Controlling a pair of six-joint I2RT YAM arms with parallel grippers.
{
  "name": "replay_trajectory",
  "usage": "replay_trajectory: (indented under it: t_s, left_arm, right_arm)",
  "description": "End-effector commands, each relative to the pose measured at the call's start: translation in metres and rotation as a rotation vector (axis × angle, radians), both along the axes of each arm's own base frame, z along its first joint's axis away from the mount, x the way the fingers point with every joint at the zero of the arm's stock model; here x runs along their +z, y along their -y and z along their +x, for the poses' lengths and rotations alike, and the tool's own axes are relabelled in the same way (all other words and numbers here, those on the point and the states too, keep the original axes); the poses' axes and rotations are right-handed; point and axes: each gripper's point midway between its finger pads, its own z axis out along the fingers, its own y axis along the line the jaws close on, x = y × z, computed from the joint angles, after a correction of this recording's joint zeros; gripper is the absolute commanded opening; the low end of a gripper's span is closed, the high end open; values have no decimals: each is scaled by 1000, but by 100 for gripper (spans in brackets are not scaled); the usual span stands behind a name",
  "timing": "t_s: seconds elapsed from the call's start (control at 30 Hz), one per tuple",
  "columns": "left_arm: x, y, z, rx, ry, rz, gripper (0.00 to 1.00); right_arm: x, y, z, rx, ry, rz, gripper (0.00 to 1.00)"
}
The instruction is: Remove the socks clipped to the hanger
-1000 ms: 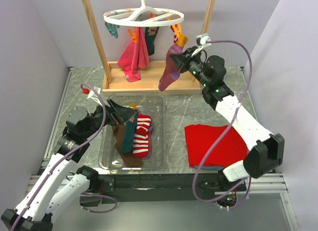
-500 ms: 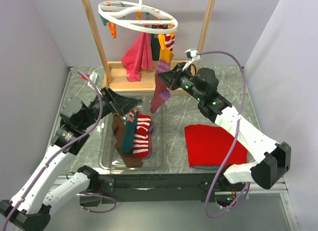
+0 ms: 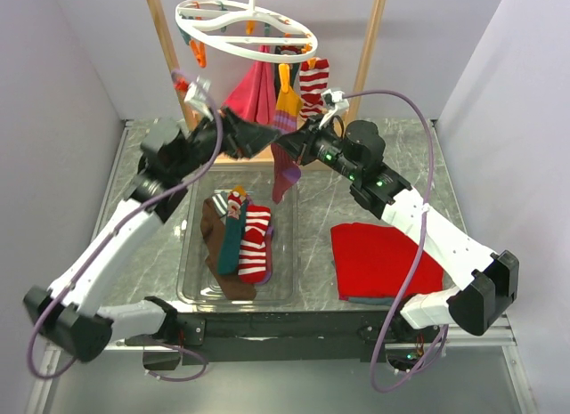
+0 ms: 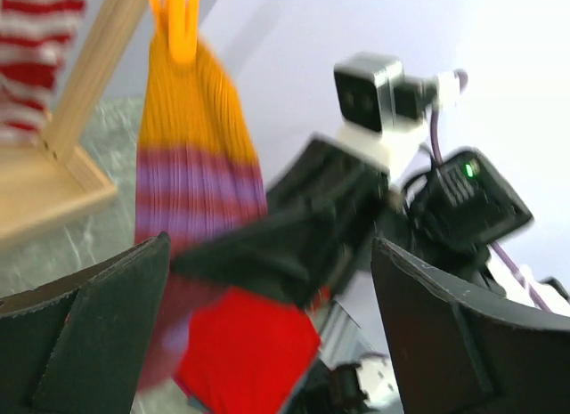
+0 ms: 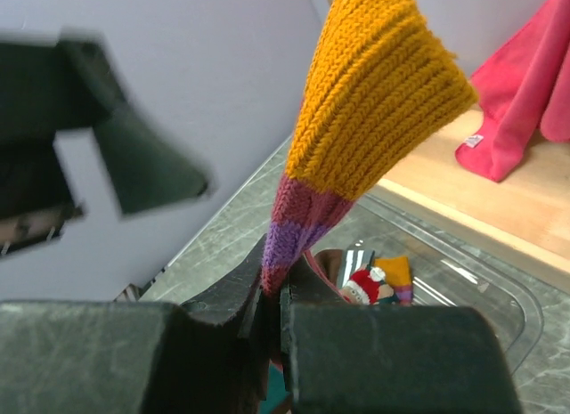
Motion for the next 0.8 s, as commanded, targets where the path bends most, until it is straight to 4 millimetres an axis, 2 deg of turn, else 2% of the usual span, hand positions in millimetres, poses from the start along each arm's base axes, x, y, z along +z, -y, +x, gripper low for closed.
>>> replay_trajectory:
  t_s: [0.0, 0.07, 0.1, 0.17, 0.23, 0.27, 0.3, 0.37, 0.63, 0.77]
  left_arm:
    - [51, 7, 21, 13, 175, 12, 99]
    - [48, 12, 39, -1, 144, 0, 96]
    - [55, 12, 43, -7, 157, -21, 96]
    - [56, 12, 59, -14, 142, -67, 96]
    - [62, 14, 68, -24, 138, -99, 96]
    - [55, 18, 78, -25, 121, -101, 96]
    - [63, 19, 81, -21, 135, -116, 97]
    - [58, 22, 91, -18, 115, -132, 97]
    - [70, 27, 101, -32, 173, -211, 99]
    - [74, 28, 97, -55, 202, -222, 97]
  right_arm:
    - [17, -10, -13, 74, 38, -2, 6]
    - [18, -8, -14, 73, 42, -5, 6]
    - [17, -8, -13, 73, 44, -9, 6]
    - [17, -8, -13, 71, 45, -16, 6]
    - [17, -7, -14, 72, 50, -22, 6]
    - [17, -7, -14, 72, 52, -23, 6]
    - [17, -6, -14, 71, 55, -26, 6]
    - [16, -5, -14, 68, 57, -30, 6]
    - [15, -3, -14, 63, 64, -40, 5]
    - [15, 0, -16, 60, 76, -53, 5]
